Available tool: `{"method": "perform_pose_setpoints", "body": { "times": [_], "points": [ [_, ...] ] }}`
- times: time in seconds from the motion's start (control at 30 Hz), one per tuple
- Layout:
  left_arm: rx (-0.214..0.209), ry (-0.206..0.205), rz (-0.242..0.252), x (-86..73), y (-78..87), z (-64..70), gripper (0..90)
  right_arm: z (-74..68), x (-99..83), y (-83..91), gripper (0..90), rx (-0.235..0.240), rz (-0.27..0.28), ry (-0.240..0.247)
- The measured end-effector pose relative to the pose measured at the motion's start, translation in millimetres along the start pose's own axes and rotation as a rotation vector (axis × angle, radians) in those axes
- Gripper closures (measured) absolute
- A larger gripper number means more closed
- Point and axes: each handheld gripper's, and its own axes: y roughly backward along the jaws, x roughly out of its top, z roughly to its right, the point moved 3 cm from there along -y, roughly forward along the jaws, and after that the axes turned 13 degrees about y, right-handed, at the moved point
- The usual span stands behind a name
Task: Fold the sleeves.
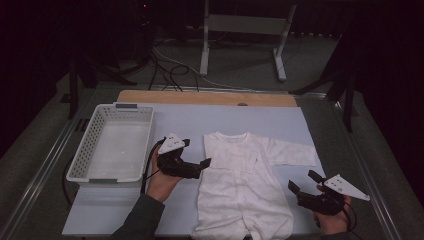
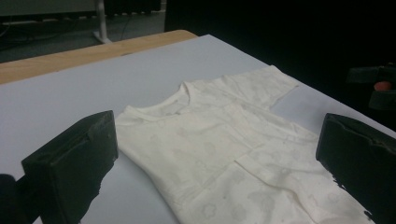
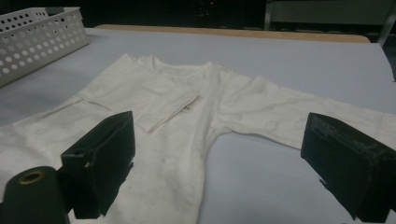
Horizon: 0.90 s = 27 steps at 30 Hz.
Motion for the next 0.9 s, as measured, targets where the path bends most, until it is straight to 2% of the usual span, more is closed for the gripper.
{"method": "perform_pose_setpoints", "body": {
  "times": [0.23,0.37,0.4,0.43,0.5,0.53,0.6,0.63,0.77,0.8,0.9],
  "points": [
    [0.018,0.008,-0.006,-5.2,-0.7,-4.3,0.0,5.4,1.7,2.4,9.6,-0.017,-0.028,-0.025],
    [0.016,0.014,-0.005,-5.2,-1.0,-3.0,0.0,12.2,5.3,2.6,9.6,-0.029,-0.057,-0.016],
    [0.019,0.008,-0.002,-4.9,-0.8,-2.0,0.0,18.1,8.5,3.4,9.6,-0.041,-0.073,-0.022],
    [0.018,0.005,0.001,-4.4,-0.4,-1.3,0.0,18.1,8.5,3.4,9.6,-0.041,-0.073,-0.022],
    [0.031,-0.009,0.01,-3.4,1.1,0.2,0.0,30.2,13.0,4.8,9.7,-0.059,-0.092,-0.011],
    [0.031,-0.009,0.01,-3.4,1.1,0.2,0.0,30.2,13.0,4.8,9.7,-0.059,-0.092,-0.011],
    [0.031,-0.007,0.008,-3.7,1.3,0.4,0.0,43.4,16.2,4.4,9.9,-0.082,-0.104,-0.004],
    [0.034,-0.009,0.006,-4.1,1.1,0.6,0.0,43.4,16.2,4.4,9.9,-0.082,-0.104,-0.004],
    [0.034,-0.013,-0.001,-4.6,0.2,1.9,0.0,61.7,22.4,1.0,10.2,-0.114,-0.112,0.003],
    [0.034,-0.013,-0.001,-4.6,0.2,1.9,0.0,61.7,22.4,1.0,10.2,-0.114,-0.112,0.003],
    [0.035,-0.009,0.0,-4.6,0.0,2.0,0.0,71.5,29.8,-3.1,10.2,-0.122,-0.117,0.028]
  ]
}}
